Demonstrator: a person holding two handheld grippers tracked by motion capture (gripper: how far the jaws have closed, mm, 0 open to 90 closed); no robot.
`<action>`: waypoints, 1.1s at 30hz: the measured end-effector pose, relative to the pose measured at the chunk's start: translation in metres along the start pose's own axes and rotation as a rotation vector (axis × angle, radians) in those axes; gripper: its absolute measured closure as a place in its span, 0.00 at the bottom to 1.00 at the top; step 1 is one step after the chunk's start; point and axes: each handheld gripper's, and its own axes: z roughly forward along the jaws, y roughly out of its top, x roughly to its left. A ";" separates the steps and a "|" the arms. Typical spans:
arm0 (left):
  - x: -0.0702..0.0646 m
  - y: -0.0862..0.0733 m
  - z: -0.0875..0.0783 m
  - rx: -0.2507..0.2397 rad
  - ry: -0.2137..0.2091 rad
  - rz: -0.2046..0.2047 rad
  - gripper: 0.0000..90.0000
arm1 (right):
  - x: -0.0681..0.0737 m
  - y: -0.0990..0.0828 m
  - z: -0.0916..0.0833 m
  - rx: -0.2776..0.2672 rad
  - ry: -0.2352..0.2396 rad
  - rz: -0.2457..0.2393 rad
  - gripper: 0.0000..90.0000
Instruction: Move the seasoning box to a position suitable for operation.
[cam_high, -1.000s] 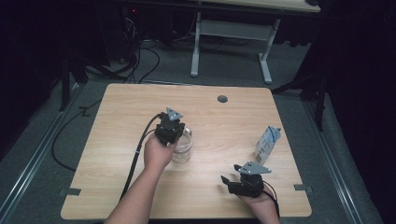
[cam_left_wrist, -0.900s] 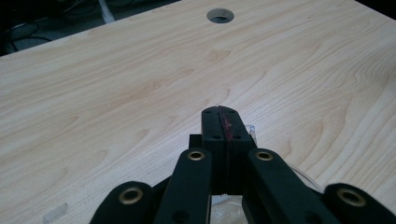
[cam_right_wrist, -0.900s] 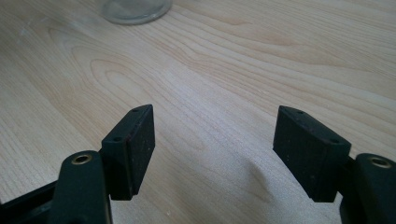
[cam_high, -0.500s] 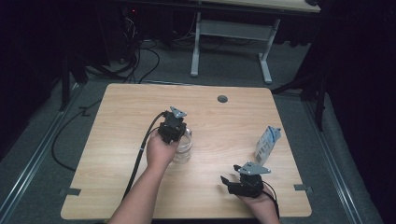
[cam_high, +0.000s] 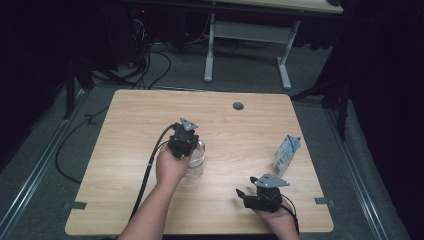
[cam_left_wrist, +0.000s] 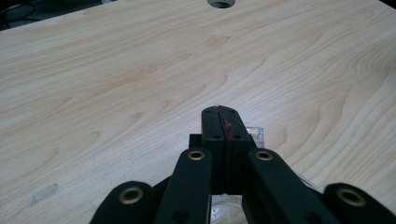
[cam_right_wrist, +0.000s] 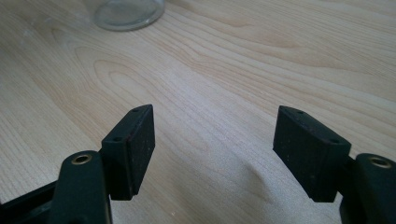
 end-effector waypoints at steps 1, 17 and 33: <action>-0.001 -0.001 -0.002 -0.001 -0.001 -0.001 1.00 | 0.000 0.000 0.000 -0.001 0.000 0.000 0.33; 0.001 -0.012 -0.033 -0.069 0.003 -0.006 1.00 | 0.004 0.000 0.002 0.007 0.003 -0.010 0.33; 0.037 -0.080 -0.042 -0.157 -0.009 -0.039 1.00 | 0.002 -0.002 0.007 0.023 0.001 0.003 0.38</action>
